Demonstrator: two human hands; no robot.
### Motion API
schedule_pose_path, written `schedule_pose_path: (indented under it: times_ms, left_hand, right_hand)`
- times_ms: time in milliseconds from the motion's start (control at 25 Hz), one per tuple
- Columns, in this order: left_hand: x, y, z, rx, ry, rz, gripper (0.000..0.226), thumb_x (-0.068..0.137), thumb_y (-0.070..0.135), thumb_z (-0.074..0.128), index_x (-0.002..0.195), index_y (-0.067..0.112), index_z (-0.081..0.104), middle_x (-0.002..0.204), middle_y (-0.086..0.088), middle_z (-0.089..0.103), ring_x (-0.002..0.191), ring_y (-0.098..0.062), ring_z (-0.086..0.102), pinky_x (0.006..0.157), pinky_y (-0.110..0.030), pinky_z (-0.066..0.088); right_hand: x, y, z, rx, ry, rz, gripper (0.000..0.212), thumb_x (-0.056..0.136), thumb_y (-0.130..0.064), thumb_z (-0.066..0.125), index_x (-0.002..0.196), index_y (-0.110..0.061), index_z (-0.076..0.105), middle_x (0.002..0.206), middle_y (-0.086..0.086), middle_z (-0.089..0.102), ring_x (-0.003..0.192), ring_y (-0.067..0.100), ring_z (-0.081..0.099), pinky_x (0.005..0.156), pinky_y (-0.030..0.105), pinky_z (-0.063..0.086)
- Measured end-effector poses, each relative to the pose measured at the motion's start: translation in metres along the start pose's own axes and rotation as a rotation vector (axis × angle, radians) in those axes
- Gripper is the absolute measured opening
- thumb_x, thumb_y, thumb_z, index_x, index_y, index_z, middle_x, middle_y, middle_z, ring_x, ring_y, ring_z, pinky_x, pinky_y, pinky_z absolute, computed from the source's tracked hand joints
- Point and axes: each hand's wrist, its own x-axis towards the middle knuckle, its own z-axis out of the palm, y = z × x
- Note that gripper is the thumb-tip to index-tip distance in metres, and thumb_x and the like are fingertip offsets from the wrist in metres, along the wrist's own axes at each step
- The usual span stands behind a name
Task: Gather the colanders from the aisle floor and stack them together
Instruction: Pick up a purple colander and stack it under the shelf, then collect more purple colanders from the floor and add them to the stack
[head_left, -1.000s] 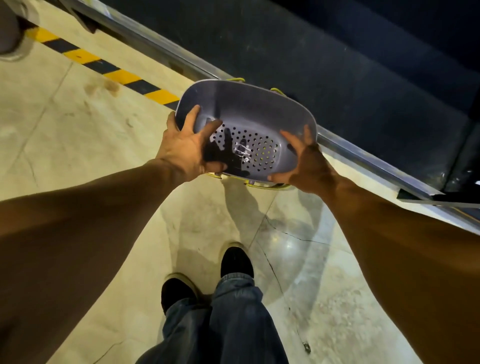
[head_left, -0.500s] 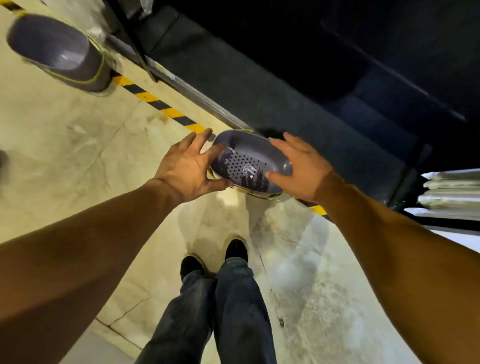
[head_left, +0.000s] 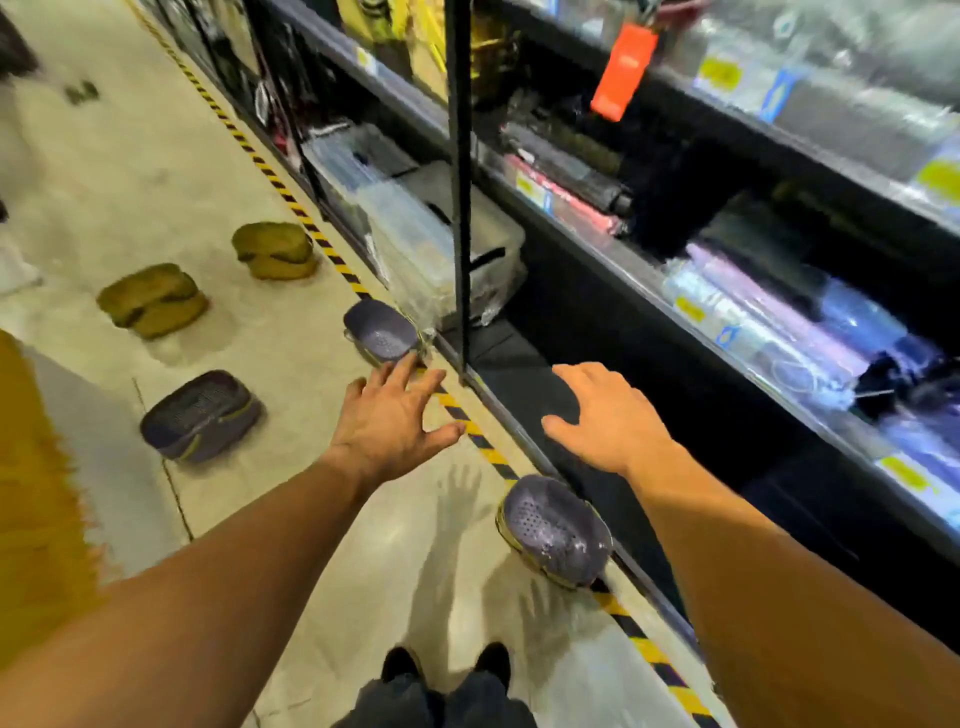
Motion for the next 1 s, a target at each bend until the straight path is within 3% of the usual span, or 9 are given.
schedule_pose_path:
  times_ms: [200, 400, 680, 1000]
  left_hand:
    - [-0.035, -0.094, -0.083, -0.019, 0.131, -0.217, 0.081, 0.082, 0.079, 0.041, 0.152, 0.04, 0.027, 0.164, -0.002, 0.019, 0.146, -0.03, 0.025, 0.112, -0.049, 0.029]
    - [-0.051, -0.178, -0.116, -0.016, 0.178, -0.351, 0.08, 0.082, 0.08, 0.04, 0.151, 0.043, 0.026, 0.164, -0.001, 0.02, 0.146, -0.031, 0.025, 0.112, -0.054, 0.028]
    - [-0.052, -0.315, -0.121, -0.021, 0.2, -0.482, 0.081, 0.081, 0.082, 0.038, 0.151, 0.043, 0.024, 0.164, 0.0, 0.02, 0.145, -0.03, 0.027, 0.113, -0.054, 0.028]
    - [-0.048, -0.462, -0.115, -0.091, 0.171, -0.612, 0.081, 0.081, 0.08, 0.042, 0.151, 0.043, 0.025, 0.165, -0.001, 0.014, 0.147, -0.032, 0.02, 0.114, -0.056, 0.026]
  right_hand:
    - [0.055, -0.107, -0.046, -0.003, 0.018, -0.224, 0.083, 0.081, -0.063, 0.054, 0.152, -0.03, 0.027, 0.161, 0.003, 0.026, 0.144, 0.026, 0.027, 0.11, 0.046, 0.035]
    - [0.114, -0.206, -0.066, 0.011, 0.026, -0.391, 0.082, 0.08, -0.065, 0.052, 0.151, -0.032, 0.027, 0.16, 0.002, 0.028, 0.143, 0.027, 0.029, 0.111, 0.046, 0.034]
    - [0.209, -0.343, -0.058, -0.029, -0.03, -0.542, 0.082, 0.082, -0.062, 0.056, 0.152, -0.037, 0.021, 0.163, 0.002, 0.019, 0.147, 0.025, 0.021, 0.117, 0.046, 0.026]
    - [0.293, -0.483, -0.022, -0.012, -0.093, -0.612, 0.085, 0.079, -0.062, 0.058, 0.152, -0.042, 0.018, 0.163, 0.001, 0.019, 0.143, 0.027, 0.029, 0.113, 0.041, 0.029]
